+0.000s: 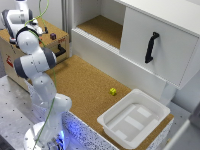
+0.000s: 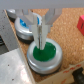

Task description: Go towards the purple block and grasp it

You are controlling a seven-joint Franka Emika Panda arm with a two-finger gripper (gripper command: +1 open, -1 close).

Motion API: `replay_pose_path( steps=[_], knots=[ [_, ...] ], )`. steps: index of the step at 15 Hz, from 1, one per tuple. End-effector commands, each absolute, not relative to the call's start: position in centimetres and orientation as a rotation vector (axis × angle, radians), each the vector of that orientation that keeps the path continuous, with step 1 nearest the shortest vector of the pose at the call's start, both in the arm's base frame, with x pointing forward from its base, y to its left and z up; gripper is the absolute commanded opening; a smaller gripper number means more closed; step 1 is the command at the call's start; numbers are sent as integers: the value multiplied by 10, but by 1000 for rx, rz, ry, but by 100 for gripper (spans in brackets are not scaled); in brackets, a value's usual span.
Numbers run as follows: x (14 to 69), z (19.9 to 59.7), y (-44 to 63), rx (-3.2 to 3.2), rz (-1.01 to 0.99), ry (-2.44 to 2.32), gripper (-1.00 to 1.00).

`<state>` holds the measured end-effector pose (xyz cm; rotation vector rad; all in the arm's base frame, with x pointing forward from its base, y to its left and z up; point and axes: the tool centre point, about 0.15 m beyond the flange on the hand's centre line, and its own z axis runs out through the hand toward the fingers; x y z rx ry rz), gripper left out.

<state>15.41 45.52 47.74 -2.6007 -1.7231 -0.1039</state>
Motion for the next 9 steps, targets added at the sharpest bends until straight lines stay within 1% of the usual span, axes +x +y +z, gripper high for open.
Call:
replay_pose_path(
  steps=[1,5,9],
  knots=[
    [150,516,470,-2722,-85,-1793,100],
    [179,510,464,-2671,-85,-1820,100],
    [237,501,443,-2618,-123,-1880,100]
  ],
)
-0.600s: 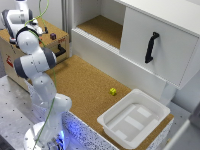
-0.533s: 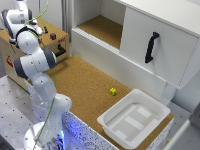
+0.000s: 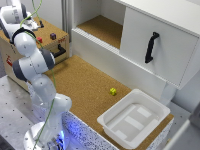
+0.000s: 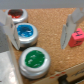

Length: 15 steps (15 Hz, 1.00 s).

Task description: Go towards the purple block and grasp it

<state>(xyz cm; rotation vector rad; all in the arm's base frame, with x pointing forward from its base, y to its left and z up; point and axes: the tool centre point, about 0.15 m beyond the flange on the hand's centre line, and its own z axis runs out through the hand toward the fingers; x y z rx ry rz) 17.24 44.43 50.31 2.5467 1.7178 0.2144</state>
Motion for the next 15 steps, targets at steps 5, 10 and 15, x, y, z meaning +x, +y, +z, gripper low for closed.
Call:
replay_pose_path(
  steps=[5,10,15],
  knots=[
    [323,494,420,2458,197,1916,100],
    [387,472,429,2415,210,2058,100],
    [422,450,454,2360,185,2124,100]
  ],
)
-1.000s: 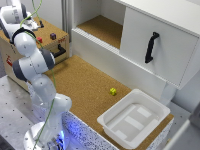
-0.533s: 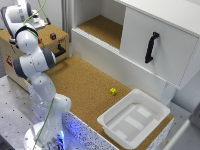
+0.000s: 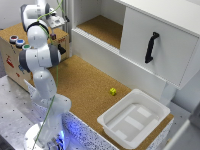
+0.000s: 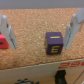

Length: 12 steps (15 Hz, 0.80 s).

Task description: Go towards the purple block and grasp it

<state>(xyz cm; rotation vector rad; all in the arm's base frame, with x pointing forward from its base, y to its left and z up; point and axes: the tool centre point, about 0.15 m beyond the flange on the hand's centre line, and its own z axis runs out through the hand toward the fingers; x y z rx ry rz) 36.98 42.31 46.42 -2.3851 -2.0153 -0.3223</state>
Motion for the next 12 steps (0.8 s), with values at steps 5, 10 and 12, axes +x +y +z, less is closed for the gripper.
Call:
replay_pose_path(
  steps=[5,10,12],
  knots=[
    [443,444,479,-2360,-78,-2128,100],
    [426,450,479,-2459,38,-2162,-100],
    [420,443,481,-2453,74,-2172,-100]
  ],
)
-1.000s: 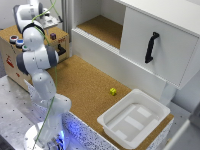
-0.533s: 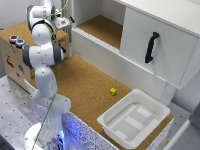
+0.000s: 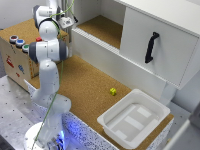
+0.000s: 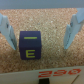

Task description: Go towards the purple block and grasp it

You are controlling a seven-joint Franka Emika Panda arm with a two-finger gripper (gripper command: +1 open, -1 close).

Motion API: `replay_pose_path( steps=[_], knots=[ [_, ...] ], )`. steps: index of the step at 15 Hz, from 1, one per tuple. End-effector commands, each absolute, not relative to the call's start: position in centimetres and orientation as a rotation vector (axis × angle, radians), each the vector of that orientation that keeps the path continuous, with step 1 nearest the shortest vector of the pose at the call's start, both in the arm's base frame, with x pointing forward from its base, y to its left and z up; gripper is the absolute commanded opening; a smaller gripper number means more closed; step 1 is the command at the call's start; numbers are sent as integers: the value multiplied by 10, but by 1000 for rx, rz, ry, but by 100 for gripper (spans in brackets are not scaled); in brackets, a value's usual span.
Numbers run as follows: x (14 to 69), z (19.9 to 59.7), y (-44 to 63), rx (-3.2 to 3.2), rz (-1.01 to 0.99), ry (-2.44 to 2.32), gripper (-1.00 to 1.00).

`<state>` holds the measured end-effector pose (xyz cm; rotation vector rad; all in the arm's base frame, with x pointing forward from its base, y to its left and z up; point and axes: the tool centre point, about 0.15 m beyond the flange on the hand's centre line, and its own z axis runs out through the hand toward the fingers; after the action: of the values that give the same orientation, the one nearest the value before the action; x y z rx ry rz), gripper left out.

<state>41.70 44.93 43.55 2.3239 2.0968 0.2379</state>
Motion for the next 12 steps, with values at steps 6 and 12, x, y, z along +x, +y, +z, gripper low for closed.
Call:
replay_pose_path(
  steps=[6,12],
  knots=[
    [404,437,481,2260,-98,1954,-100],
    [389,453,454,2382,12,1880,-100]
  ],
)
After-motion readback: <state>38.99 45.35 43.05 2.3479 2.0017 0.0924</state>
